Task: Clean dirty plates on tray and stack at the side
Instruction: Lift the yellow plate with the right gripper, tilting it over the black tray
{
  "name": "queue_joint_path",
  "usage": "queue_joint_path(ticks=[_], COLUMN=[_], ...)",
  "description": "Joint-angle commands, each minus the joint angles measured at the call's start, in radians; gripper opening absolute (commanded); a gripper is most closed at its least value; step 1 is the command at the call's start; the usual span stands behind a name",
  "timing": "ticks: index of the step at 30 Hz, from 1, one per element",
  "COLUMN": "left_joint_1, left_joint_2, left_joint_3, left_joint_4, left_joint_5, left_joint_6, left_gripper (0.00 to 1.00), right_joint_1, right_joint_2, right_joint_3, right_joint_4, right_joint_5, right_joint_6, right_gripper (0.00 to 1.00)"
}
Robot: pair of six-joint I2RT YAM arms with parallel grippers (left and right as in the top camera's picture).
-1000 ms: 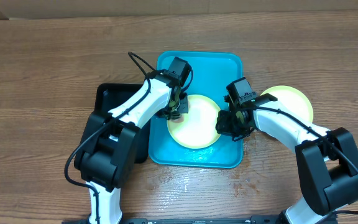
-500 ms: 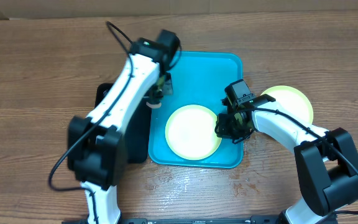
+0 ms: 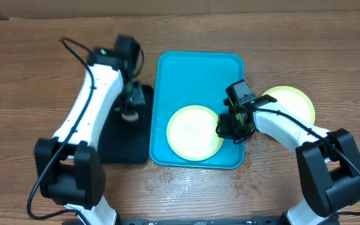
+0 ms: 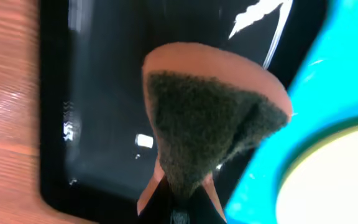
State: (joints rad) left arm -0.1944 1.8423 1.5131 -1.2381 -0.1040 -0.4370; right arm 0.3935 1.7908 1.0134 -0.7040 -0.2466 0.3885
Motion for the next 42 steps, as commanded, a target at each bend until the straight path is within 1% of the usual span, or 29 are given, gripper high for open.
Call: queue_joint_path(ticks=[1, 3, 4, 7, 8, 11, 14, 17, 19, 22, 23, 24, 28, 31, 33, 39, 40, 42], left_joint_1=[0.000, 0.000, 0.000, 0.001, 0.003, 0.019, 0.052, 0.110, 0.148, 0.210, 0.227, 0.247, 0.280, 0.280, 0.280, 0.280, 0.280, 0.280], left_joint_2=[0.008, 0.008, 0.008, 0.002, -0.002, -0.030, -0.095, -0.196, -0.262, -0.380, -0.417, -0.465, -0.584, -0.649, -0.678, -0.709, -0.708, -0.702], left_joint_3=[-0.146, -0.171, -0.170, -0.153, -0.143, -0.101, -0.049, 0.014, 0.055, 0.108, 0.118, 0.125, 0.125, 0.125, 0.125, 0.125, 0.125, 0.125], left_joint_4=[0.095, 0.120, 0.123, 0.116, 0.107, 0.068, 0.035, 0.002, -0.021, -0.062, -0.077, -0.093, -0.126, -0.150, -0.162, -0.181, -0.190, -0.196], left_joint_5=[0.028, 0.028, 0.028, 0.035, 0.048, 0.084, 0.121, 0.166, 0.194, 0.229, 0.227, 0.227, 0.227, 0.224, 0.224, 0.225, 0.225, 0.224], left_joint_6=[0.018, 0.019, 0.019, 0.019, 0.025, 0.039, 0.053, 0.058, 0.073, 0.106, 0.112, 0.124, 0.128, 0.129, 0.128, 0.127, 0.127, 0.127], left_gripper=[0.04, 0.04, 0.11, 0.39, 0.43, 0.51, 0.52, 0.55, 0.60, 0.75, 0.85, 1.00, 1.00, 1.00, 1.00, 1.00, 1.00, 1.00], right_joint_1=[-0.008, -0.008, -0.008, -0.008, -0.008, -0.008, -0.008, -0.008, -0.008, -0.007, -0.004, 0.001, 0.043, 0.104, 0.156, 0.324, 0.381, 0.434], right_joint_2=[0.007, 0.007, 0.007, 0.007, 0.007, 0.007, 0.007, 0.007, 0.007, 0.002, -0.005, -0.018, -0.067, -0.085, -0.085, -0.081, -0.079, -0.080], right_joint_3=[-0.014, -0.014, -0.014, -0.014, -0.014, -0.014, -0.014, -0.014, -0.011, 0.027, 0.050, 0.078, 0.195, 0.302, 0.357, 0.376, 0.375, 0.375], right_joint_4=[0.003, 0.003, 0.003, 0.003, 0.003, 0.003, 0.019, 0.051, 0.062, 0.027, 0.002, -0.022, -0.100, -0.148, -0.144, 0.013, 0.060, 0.111], right_joint_5=[0.096, 0.096, 0.096, 0.097, 0.097, 0.097, 0.097, 0.096, 0.072, 0.008, 0.010, 0.013, 0.076, 0.182, 0.249, 0.454, 0.525, 0.617], right_joint_6=[0.012, 0.012, 0.012, 0.012, 0.012, 0.012, 0.012, 0.030, 0.034, 0.001, 0.000, -0.010, -0.079, -0.114, -0.137, -0.161, -0.162, -0.162], right_gripper=[0.04, 0.04, 0.04, 0.04, 0.04, 0.04, 0.04, 0.08, 0.04, 0.04, 0.04, 0.04, 0.04, 0.04, 0.04, 0.04, 0.04, 0.04])
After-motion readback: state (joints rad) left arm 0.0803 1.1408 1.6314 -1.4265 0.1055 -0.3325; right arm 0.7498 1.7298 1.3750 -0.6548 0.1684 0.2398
